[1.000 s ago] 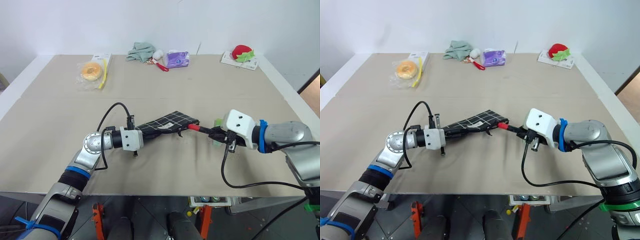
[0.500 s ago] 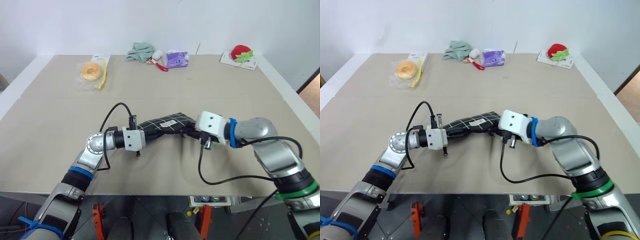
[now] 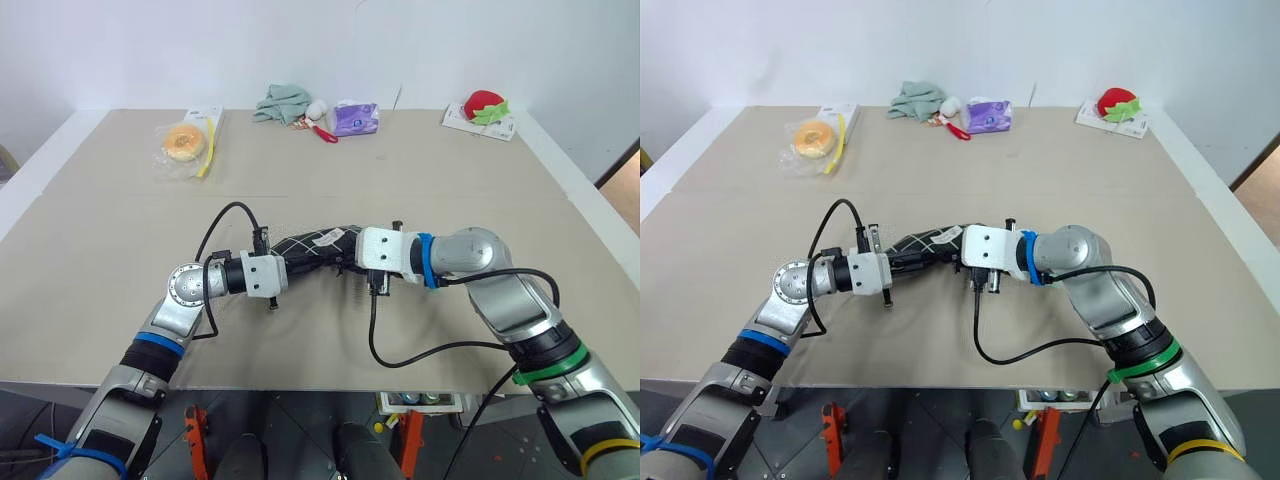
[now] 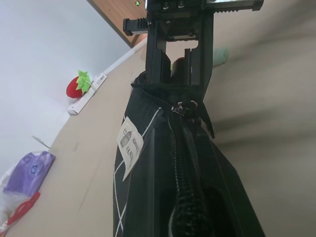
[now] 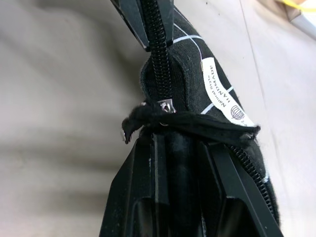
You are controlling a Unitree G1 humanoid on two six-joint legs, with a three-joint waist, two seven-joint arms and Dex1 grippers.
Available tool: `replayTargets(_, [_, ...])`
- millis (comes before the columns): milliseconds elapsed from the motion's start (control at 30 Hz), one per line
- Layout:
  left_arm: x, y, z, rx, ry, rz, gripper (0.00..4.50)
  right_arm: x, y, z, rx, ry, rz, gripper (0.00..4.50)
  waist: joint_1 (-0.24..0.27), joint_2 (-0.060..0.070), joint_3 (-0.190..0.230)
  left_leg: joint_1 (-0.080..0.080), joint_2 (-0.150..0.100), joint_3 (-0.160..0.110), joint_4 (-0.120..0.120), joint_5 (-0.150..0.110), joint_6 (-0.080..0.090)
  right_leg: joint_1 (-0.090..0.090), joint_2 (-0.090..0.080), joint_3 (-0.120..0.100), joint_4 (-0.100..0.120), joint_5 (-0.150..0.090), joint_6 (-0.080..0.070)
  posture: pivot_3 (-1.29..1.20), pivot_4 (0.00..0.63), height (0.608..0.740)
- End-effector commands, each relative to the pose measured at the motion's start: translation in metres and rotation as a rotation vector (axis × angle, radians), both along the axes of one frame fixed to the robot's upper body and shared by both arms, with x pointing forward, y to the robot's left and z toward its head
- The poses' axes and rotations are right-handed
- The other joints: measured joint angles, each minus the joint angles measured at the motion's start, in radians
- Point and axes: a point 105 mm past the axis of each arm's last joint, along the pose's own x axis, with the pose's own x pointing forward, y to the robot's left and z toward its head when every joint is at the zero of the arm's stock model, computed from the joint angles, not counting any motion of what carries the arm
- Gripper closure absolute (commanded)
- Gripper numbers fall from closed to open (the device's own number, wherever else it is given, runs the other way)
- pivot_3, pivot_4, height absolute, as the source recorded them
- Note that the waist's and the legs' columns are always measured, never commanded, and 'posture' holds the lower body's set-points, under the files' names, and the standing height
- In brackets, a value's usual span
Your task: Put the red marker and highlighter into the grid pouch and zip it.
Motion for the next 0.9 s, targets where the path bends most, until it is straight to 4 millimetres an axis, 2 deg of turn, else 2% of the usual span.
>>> replayTargets(33, [-0.005, -0.007, 0.015, -0.062, -0.020, -0.030, 4.50, -0.007, 0.009, 0.017, 0.002, -0.088, 0.093, 2.48, 0.000, 0.000, 0.000, 0.000, 0.000, 0.000, 0.000, 0.000, 0.000, 0.000, 0.000, 0.000, 0.000, 0.000, 0.000, 0.00, 0.150, 0.739])
replayTargets(100, [-0.004, -0.006, 0.016, -0.078, 0.001, -0.028, 4.50, -0.009, 0.004, 0.019, -0.006, -0.071, 0.096, 1.62, 0.000, 0.000, 0.000, 0.000, 0.000, 0.000, 0.000, 0.000, 0.000, 0.000, 0.000, 0.000, 0.000, 0.000, 0.000, 0.00, 0.150, 0.739])
replayTargets(167, [-0.003, -0.006, 0.018, -0.093, 0.019, -0.024, 4.50, -0.011, -0.001, 0.023, -0.013, -0.056, 0.102, 0.44, 0.000, 0.000, 0.000, 0.000, 0.000, 0.000, 0.000, 0.000, 0.000, 0.000, 0.000, 0.000, 0.000, 0.000, 0.000, 0.00, 0.150, 0.739])
replayTargets(200, [-0.003, -0.006, 0.018, -0.099, 0.027, -0.023, 4.50, -0.013, -0.003, 0.025, -0.016, -0.054, 0.106, 0.05, 0.000, 0.000, 0.000, 0.000, 0.000, 0.000, 0.000, 0.000, 0.000, 0.000, 0.000, 0.000, 0.000, 0.001, -0.001, 0.00, 0.150, 0.739])
replayTargets(300, [0.000, -0.003, 0.021, -0.125, 0.058, -0.004, 4.50, -0.018, -0.015, 0.059, 0.094, -0.027, 0.078, 0.05, 0.000, 0.000, 0.000, 0.000, 0.000, 0.000, 0.000, 0.000, 0.000, 0.000, 0.000, 0.000, 0.000, 0.001, -0.002, 0.00, 0.150, 0.739])
replayTargets(400, [0.002, 0.000, 0.022, -0.147, 0.077, 0.014, 4.50, -0.028, -0.026, 0.091, 0.319, 0.043, 0.029, 0.05, 0.001, 0.000, 0.000, 0.000, 0.000, -0.001, 0.000, 0.000, 0.000, 0.000, 0.000, 0.000, 0.000, 0.001, -0.002, 0.00, 0.150, 0.739])
replayTargets(433, [0.002, 0.001, 0.023, -0.159, 0.087, 0.023, 4.50, -0.028, -0.033, 0.099, 0.383, 0.051, -0.008, 0.05, 0.000, 0.000, 0.000, 0.000, 0.000, -0.001, 0.000, 0.000, 0.000, 0.001, 0.000, 0.000, 0.000, 0.001, -0.002, 0.00, 0.150, 0.739])
replayTargets(500, [0.003, 0.003, 0.024, -0.176, 0.099, 0.035, 4.50, -0.017, -0.054, 0.102, 0.471, 0.029, -0.173, 0.05, 0.001, 0.000, 0.000, 0.000, 0.000, -0.001, 0.000, 0.000, 0.000, 0.001, 0.000, -0.001, 0.001, 0.002, -0.003, 0.00, 0.150, 0.739])
replayTargets(567, [0.004, 0.004, 0.024, -0.186, 0.108, 0.042, 4.50, 0.002, -0.082, 0.095, 0.533, 0.012, -0.414, 0.05, 0.002, -0.001, 0.000, 0.000, 0.000, -0.002, 0.000, 0.000, 0.000, 0.002, 0.000, -0.001, 0.000, 0.002, -0.003, 0.00, 0.150, 0.739])
replayTargets(600, [0.004, 0.004, 0.024, -0.192, 0.115, 0.044, 4.50, 0.008, -0.097, 0.083, 0.542, 0.025, -0.541, 0.05, 0.002, -0.001, 0.000, 0.000, 0.000, -0.001, 0.001, 0.000, 0.000, 0.002, 0.000, -0.001, 0.000, 0.002, -0.003, 0.00, 0.150, 0.739])
replayTargets(733, [0.003, 0.004, 0.026, -0.198, 0.125, 0.044, 4.50, 0.012, -0.137, 0.037, 0.610, 0.126, -0.944, 0.05, 0.004, -0.001, 0.000, 0.000, 0.000, -0.001, 0.001, 0.000, 0.000, 0.001, 0.000, -0.001, 0.001, 0.000, 0.000, 0.00, 0.150, 0.739])
replayTargets(800, [0.003, 0.004, 0.025, -0.197, 0.127, 0.042, 4.50, 0.008, -0.142, 0.018, 0.643, 0.183, -1.062, 0.05, 0.001, 0.000, -0.001, 0.000, 0.000, -0.001, 0.001, 0.000, 0.000, 0.001, 0.000, 0.000, 0.002, 0.001, -0.001, 0.00, 0.150, 0.739])
replayTargets(900, [0.004, 0.003, 0.025, -0.193, 0.130, 0.037, 4.50, 0.002, -0.140, -0.008, 0.709, 0.257, -1.192, 0.05, 0.000, 0.000, -0.001, 0.001, 0.001, -0.001, 0.001, 0.000, 0.000, 0.000, 0.001, 0.000, 0.002, 0.001, -0.002, 0.00, 0.150, 0.739])
